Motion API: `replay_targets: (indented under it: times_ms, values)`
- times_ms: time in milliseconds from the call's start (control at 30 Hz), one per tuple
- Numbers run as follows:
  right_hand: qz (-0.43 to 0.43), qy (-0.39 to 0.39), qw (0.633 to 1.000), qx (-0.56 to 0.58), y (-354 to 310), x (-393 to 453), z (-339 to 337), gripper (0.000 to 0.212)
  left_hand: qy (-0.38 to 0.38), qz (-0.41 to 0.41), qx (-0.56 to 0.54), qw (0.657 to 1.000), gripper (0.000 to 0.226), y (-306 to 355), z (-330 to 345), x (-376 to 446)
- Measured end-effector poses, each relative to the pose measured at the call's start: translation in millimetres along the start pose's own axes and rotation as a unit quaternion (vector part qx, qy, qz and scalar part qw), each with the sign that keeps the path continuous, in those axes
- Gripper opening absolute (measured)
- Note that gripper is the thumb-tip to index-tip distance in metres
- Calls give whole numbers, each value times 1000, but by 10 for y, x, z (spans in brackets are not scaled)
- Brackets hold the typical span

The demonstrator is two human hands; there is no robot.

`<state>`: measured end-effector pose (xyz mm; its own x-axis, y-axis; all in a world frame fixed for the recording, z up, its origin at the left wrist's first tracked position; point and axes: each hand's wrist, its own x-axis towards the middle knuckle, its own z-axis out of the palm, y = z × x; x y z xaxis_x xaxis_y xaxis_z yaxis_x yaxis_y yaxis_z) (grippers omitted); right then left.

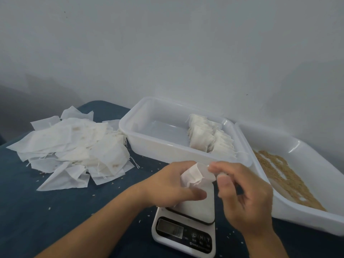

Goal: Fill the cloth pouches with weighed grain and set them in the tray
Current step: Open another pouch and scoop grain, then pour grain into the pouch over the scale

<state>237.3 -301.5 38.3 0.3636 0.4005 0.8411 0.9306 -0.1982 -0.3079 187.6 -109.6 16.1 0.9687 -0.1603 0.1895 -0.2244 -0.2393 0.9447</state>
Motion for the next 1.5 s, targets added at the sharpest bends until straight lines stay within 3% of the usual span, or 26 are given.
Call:
replay_targets:
  times_ms: [100, 200, 267, 367, 500, 567, 633, 833, 1000, 1267, 1500]
  values:
    - [50, 77, 995, -28, 63, 49, -76, 31, 34, -3, 17, 999, 24, -37, 12, 6]
    - [155, 147, 975, -67, 218, 128, -277, 30, 52, -3, 19, 998, 23, -63, 2, 13]
    - [230, 133, 953, -146, 436, 198, -479, 26, 61, -4, 26, 998, 23, -70, -7, 19]
    - [350, -13, 899, -264, 918, 212, -838, 26, 70, -9, 29, 997, 25, -76, -8, 16]
    - [492, -249, 754, -356, 1335, 133, -1195, 62, 99, -21, 51, 994, 24, -72, 19, 27]
    - [503, -339, 700, -376, 1422, 154, -1246, 66, 122, -27, 61, 990, 25, -74, 28, 31]
    - [484, -404, 672, -389, 1447, 195, -1212, 58, 130, -26, 65, 989, 25, -83, 27, 30]
    - [448, -463, 644, -412, 1415, 240, -1044, 38, 131, -35, 82, 987, 23, -121, 26, 30]
    - [440, -391, 693, -415, 1482, 202, -1117, 38, 138, -29, 83, 987, 23, -144, 20, 39]
    - [448, -373, 704, -406, 1474, 373, -1604, 18, 142, -25, 90, 985, 24, -164, 37, 64]
    - [429, -440, 641, -460, 1498, 747, -2239, 40, 139, -16, 86, 986, 25, -177, 46, 72]
